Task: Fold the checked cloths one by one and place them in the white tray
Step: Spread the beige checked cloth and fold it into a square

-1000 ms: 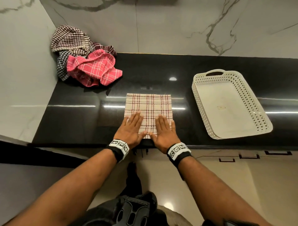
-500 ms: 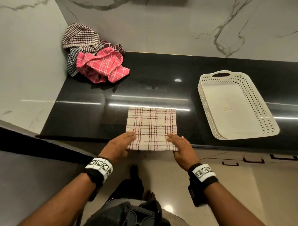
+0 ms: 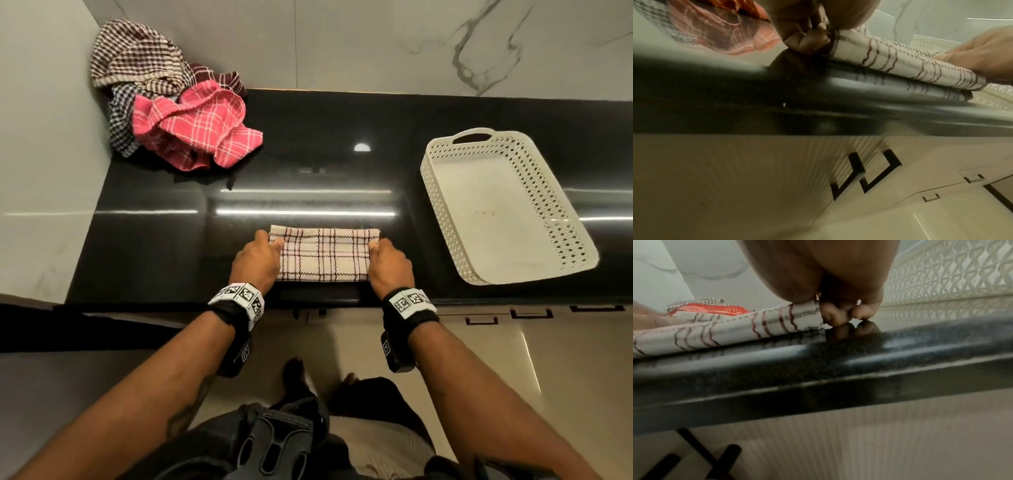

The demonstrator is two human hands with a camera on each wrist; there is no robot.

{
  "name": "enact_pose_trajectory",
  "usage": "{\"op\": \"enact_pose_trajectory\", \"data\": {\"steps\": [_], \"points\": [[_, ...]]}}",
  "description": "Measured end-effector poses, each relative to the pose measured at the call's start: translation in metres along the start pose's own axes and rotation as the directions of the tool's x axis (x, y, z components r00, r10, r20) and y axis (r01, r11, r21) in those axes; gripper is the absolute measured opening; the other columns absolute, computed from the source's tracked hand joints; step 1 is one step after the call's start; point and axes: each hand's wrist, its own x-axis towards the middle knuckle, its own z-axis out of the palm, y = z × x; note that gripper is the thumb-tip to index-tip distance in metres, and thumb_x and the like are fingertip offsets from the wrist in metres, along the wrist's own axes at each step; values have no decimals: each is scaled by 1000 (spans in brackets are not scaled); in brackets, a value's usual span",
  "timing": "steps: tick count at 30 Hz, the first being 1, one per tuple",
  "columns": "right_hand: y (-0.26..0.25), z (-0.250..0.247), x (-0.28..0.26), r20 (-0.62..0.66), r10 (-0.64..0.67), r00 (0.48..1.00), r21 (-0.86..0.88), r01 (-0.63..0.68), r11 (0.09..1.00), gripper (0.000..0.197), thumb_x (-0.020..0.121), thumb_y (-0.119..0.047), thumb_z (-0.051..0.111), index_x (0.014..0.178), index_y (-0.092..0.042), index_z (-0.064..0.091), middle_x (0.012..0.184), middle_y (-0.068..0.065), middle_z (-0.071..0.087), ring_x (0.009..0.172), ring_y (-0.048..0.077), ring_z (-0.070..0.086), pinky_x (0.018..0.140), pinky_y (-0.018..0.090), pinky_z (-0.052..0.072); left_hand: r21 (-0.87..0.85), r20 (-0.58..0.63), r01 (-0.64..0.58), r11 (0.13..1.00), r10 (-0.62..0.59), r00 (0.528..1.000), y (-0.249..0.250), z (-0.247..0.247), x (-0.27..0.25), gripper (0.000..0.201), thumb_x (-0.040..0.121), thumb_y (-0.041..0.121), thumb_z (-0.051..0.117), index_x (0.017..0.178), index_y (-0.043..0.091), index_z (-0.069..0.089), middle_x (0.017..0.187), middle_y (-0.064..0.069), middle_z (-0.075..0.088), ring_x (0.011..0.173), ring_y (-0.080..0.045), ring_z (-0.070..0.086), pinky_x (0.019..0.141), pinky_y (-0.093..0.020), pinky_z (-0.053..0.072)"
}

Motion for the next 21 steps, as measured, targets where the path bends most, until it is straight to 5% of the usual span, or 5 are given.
{"op": "enact_pose_trajectory", "data": {"steps": [7, 11, 15, 18, 21], "points": [[-7, 6, 12, -14, -4, 1000, -155, 1, 988, 35, 107, -31, 26, 109, -5, 50, 101, 20, 69, 91, 40, 66, 79, 46, 49, 88, -25, 66, 994, -64, 998, 10, -1, 8, 33, 102, 43, 39, 108, 11, 43, 104, -19, 66, 95, -43, 62, 75, -44, 46], [-7, 2, 13, -15, 83, 996, -62, -83, 995, 27, 103, -28, 35, 111, -5, 47, 105, 20, 67, 94, 42, 64, 82, 47, 48, 58, -76, 130, 990, -126, 989, 16, -5, 2, 33, 99, 44, 46, 110, 14, 40, 99, -11, 65, 90, -35, 64, 71, -40, 45], [-12, -5, -6, -203, -213, 956, -264, 156, 952, 29, 93, -31, 49, 114, -12, 47, 110, 8, 53, 100, 31, 53, 86, 48, 41, 186, -283, -265, 946, 309, 908, 15, -7, -11, 34, 94, 35, 54, 119, 13, 46, 110, -8, 55, 96, -26, 52, 84, -42, 45], [-26, 6, -20, 145, -455, 879, -188, 476, 859, 58, 101, -38, 36, 150, -10, 25, 157, 10, 26, 147, 33, 22, 115, 58, 22, 373, -10, -563, 737, 610, 792, 23, 16, -11, 52, 98, 35, 43, 144, 10, 43, 152, -13, 41, 142, -30, 35, 117, -48, 27], [-19, 21, -5, 439, -427, 791, -205, 550, 810, 72, 101, -56, 18, 157, -20, -11, 163, -1, -21, 149, 19, -22, 120, 59, -5, 453, 188, -505, 734, 476, 859, 12, 30, -3, 71, 99, 54, 21, 156, 12, 24, 165, -9, 12, 153, -25, 8, 123, -46, 9]]}}
